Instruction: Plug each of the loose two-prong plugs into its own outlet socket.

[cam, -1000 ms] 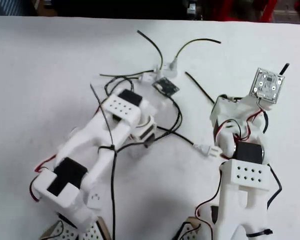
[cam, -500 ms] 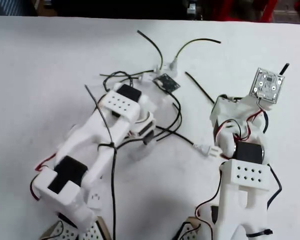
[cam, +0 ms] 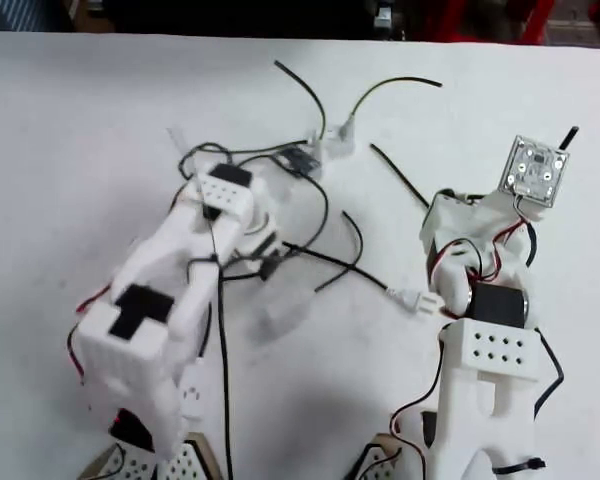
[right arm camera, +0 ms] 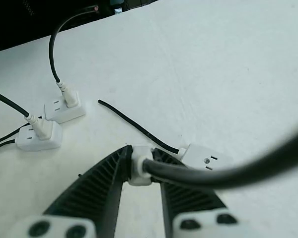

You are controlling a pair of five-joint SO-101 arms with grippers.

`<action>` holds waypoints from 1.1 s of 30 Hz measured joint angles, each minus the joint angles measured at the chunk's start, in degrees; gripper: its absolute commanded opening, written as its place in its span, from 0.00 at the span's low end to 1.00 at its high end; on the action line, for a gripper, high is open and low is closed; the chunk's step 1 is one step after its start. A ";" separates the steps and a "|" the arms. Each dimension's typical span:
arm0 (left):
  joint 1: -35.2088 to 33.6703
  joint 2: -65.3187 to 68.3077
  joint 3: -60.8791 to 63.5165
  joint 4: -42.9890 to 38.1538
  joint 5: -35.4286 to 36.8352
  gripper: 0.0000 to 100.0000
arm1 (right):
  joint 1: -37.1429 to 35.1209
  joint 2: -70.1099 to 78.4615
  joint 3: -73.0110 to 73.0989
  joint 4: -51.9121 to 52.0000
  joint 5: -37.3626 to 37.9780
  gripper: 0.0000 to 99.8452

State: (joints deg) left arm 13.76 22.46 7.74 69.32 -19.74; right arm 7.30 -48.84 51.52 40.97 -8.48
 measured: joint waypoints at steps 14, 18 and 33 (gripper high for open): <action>1.76 -11.25 -4.84 11.52 -0.44 0.22 | 0.00 0.00 0.00 0.00 0.00 0.02; 8.09 -19.34 1.41 12.66 -0.44 0.22 | 0.00 0.00 0.00 0.00 0.00 0.02; 12.66 -15.82 13.10 -0.44 2.90 0.22 | 0.00 0.00 0.00 0.00 0.00 0.02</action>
State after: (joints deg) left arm 26.42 6.64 20.84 68.88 -16.84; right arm 7.30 -48.84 51.52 40.97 -8.48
